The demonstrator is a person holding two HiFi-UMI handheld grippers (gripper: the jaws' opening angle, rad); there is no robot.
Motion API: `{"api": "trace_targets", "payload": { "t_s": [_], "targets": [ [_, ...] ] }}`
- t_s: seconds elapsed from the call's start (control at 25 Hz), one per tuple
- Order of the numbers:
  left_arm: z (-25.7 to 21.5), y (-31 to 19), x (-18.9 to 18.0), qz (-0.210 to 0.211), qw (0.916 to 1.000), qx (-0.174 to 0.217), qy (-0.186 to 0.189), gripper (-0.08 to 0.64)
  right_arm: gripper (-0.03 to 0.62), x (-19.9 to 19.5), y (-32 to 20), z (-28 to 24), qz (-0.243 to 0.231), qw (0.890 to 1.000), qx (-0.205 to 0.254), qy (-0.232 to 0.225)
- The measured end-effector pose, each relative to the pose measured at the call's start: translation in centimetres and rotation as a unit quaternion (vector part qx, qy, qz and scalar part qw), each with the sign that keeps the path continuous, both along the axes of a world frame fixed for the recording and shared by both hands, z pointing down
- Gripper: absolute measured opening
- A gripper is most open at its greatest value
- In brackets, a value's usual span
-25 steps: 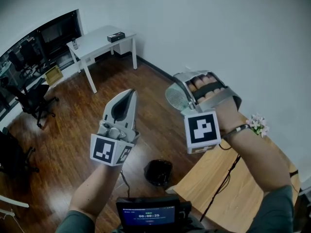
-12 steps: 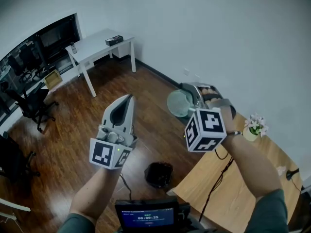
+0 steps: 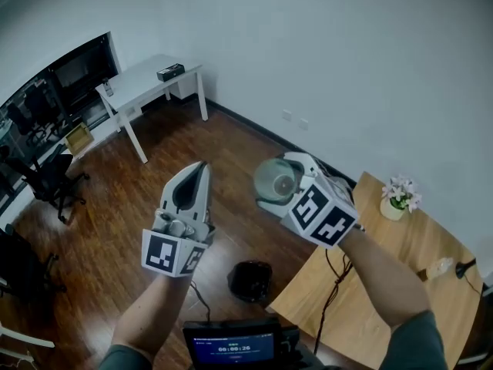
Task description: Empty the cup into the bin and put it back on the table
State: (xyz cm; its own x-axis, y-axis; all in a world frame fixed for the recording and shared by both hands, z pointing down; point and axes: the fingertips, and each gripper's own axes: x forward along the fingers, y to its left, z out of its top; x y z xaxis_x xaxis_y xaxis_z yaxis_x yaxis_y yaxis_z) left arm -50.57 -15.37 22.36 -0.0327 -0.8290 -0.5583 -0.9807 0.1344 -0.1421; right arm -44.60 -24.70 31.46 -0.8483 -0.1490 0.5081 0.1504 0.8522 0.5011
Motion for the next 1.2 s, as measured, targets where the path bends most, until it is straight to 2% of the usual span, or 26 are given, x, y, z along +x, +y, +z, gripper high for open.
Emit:
{"api": "trace_targets", "payload": {
  "t_s": [0.16, 0.44, 0.84, 1.04, 1.2],
  "targets": [
    [0.2, -0.4, 0.5, 0.002, 1.0000, -0.001, 0.001, 0.000, 0.397, 0.6, 0.0, 0.5, 0.001, 0.995, -0.098, -0.021],
    [0.6, -0.8, 1.4, 0.004, 0.9999, -0.015, 0.002, 0.000, 0.397, 1.9, -0.2, 0.0, 0.003, 0.986, -0.156, -0.052],
    [1.1, -2.3, 4.8, 0.035, 0.9990, -0.027, 0.006, 0.000, 0.397, 5.9, -0.3, -1.4, 0.025, 0.978, -0.186, -0.096],
    [1.7, -2.7, 6.7, 0.084, 0.9959, -0.031, 0.004, 0.000, 0.397, 7.8, 0.5, -1.3, 0.062, 0.975, -0.183, -0.106],
    [2.0, -2.8, 8.1, 0.133, 0.9905, -0.032, 0.007, 0.000, 0.397, 9.9, 1.5, -1.7, 0.110, 0.970, -0.181, -0.118]
  ]
}}
